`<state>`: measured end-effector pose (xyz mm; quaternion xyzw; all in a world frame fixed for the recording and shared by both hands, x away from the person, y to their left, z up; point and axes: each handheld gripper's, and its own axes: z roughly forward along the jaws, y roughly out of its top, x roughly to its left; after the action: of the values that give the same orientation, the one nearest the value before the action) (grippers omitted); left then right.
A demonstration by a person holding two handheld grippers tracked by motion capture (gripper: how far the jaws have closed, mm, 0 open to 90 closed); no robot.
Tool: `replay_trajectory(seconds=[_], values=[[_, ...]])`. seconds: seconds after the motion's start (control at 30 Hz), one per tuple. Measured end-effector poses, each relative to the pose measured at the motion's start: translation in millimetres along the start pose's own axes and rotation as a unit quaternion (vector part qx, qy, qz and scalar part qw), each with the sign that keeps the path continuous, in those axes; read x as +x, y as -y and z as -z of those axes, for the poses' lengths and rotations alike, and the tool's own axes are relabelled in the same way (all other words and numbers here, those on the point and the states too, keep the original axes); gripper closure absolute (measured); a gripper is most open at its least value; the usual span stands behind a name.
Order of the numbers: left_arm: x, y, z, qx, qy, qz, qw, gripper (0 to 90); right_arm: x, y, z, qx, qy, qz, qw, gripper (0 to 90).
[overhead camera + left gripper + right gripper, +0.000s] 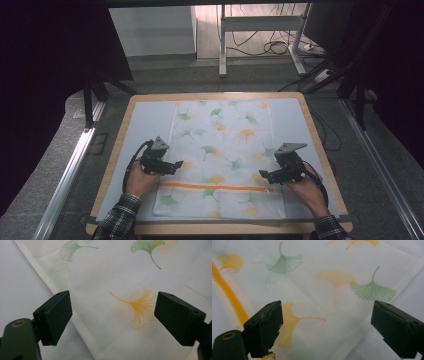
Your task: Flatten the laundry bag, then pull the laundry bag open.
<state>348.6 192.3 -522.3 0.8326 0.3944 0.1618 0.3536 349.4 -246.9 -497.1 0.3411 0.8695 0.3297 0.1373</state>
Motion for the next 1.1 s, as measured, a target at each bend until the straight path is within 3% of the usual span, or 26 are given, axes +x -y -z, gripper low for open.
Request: replay_trajectory(seconds=[0.3,0.57,0.8,0.93,1.1], values=[[-4.4,-0.6,-5.6,-0.003,0.014,0.009,0.9999,4.4,12.9,11.3,6.9,0.009,-0.021,0.021,0.9995,5.1],[-12.6,-5.0,-6.8,-0.003,0.021,-0.02,0.9996,3.2,22.1,27.1,16.8,0.013,-0.04,0.059,0.9974,2.8],[-14.8,-7.3,-8.0,0.002,0.03,-0.016,0.9994,2.7,28.9,38.3,27.6,0.012,-0.052,0.058,0.9969,3.6],[-23.2,-14.0,-6.6,-0.005,0.049,-0.012,0.9987,2.6,32.2,51.0,29.1,0.027,-0.068,0.076,0.9944,3.6],[-38.5,-20.7,-10.4,0.003,0.06,-0.029,0.9978,1.8,41.7,56.2,36.9,0.02,-0.08,0.09,0.9925,4.7]])
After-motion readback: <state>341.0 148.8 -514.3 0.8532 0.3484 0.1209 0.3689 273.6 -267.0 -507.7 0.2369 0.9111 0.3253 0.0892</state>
